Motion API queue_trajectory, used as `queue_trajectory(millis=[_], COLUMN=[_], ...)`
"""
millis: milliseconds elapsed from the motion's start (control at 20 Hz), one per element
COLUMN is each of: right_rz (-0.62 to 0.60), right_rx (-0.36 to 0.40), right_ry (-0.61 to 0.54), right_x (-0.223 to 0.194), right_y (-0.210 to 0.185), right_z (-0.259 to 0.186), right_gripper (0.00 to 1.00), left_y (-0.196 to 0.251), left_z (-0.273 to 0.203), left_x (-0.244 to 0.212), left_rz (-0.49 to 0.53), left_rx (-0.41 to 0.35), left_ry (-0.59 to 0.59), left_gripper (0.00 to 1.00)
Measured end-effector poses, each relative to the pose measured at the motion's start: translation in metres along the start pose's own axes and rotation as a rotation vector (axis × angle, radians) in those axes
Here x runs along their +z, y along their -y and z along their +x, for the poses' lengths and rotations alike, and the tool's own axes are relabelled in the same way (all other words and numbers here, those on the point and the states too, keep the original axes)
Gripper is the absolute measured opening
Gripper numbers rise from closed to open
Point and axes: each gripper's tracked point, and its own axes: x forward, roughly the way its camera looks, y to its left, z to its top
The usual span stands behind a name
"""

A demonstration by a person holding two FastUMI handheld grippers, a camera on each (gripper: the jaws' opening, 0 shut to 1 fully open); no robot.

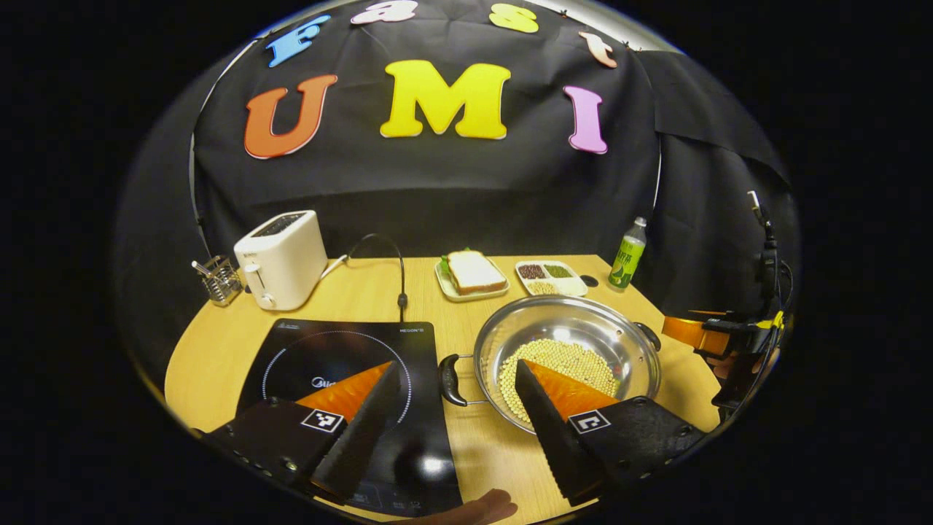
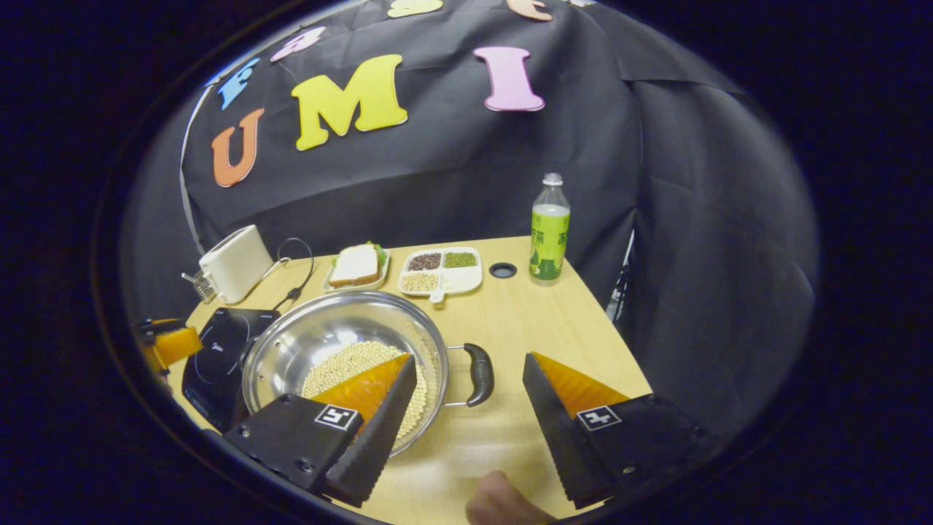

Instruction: First push the handle of the pot to place it horizontally, then grasp the pot with both hands and set it on the induction cooktop.

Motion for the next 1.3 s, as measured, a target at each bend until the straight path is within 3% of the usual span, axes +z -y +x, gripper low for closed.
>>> queue_trajectory(millis=[250, 400, 500, 550, 650, 800, 850, 900, 950, 1000, 1050, 1100, 1150, 1200, 1250, 1300], right_rz=[-0.008, 0.014, 0.037, 0.047, 0.080, 0.075, 0.076, 0.080, 0.086, 0.096, 0.089, 0.088, 0.091, 0.094, 0.090, 0.089], right_rx=[0.009, 0.015, 0.031, 0.039, 0.069, 0.064, 0.060, 0.060, 0.052, 0.061, 0.062, 0.064, 0.074, 0.075, 0.081, 0.084], right_ry=[-0.046, -0.081, -0.095, -0.100, -0.115, -0.132, -0.131, -0.144, -0.171, -0.189, -0.209, -0.218, -0.227, -0.229, -0.245, -0.252], right_x=[-0.001, -0.008, -0.012, -0.013, -0.015, -0.017, -0.017, -0.019, -0.025, -0.028, -0.032, -0.034, -0.035, -0.035, -0.035, -0.038], right_y=[0.005, 0.008, 0.009, 0.010, 0.005, 0.006, 0.006, 0.004, 0.005, 0.002, 0.001, 0.002, 0.001, 0.001, 0.000, 0.000], right_z=[0.032, 0.049, 0.060, 0.063, 0.066, 0.068, 0.068, 0.067, 0.068, 0.068, 0.071, 0.073, 0.076, 0.076, 0.073, 0.072], right_gripper=[0.94, 0.94, 0.93, 0.91, 0.92, 0.84, 0.82, 0.87, 0.85, 0.72, 0.72, 0.76, 0.70, 0.70, 0.67, 0.66], left_y=[-0.001, -0.006, -0.014, -0.011, -0.007, -0.002, -0.003, -0.005, -0.004, -0.004, -0.004, -0.004, -0.004, -0.005, -0.005, -0.005], left_z=[0.047, 0.065, 0.075, 0.077, 0.079, 0.079, 0.078, 0.078, 0.078, 0.078, 0.079, 0.078, 0.078, 0.078, 0.081, 0.079], left_x=[-0.028, -0.036, -0.037, -0.042, -0.043, -0.043, -0.042, -0.043, -0.043, -0.044, -0.044, -0.044, -0.044, -0.045, -0.046, -0.044], left_rz=[0.001, -0.002, 0.048, 0.041, 0.023, -0.034, -0.024, -0.009, -0.006, -0.010, -0.009, -0.004, 0.002, 0.003, -0.002, -0.011], left_rx=[0.010, 0.036, 0.068, 0.050, 0.037, 0.021, 0.024, 0.024, 0.023, 0.020, 0.013, 0.006, 0.001, 0.003, 0.008, 0.010], left_ry=[-0.161, -0.207, -0.219, -0.240, -0.249, -0.266, -0.267, -0.273, -0.275, -0.278, -0.281, -0.286, -0.289, -0.295, -0.300, -0.307], left_gripper=[0.96, 0.96, 0.96, 0.95, 0.84, 0.76, 0.64, 0.63, 0.72, 0.63, 0.62, 0.71, 0.61, 0.71, 0.61, 0.60])
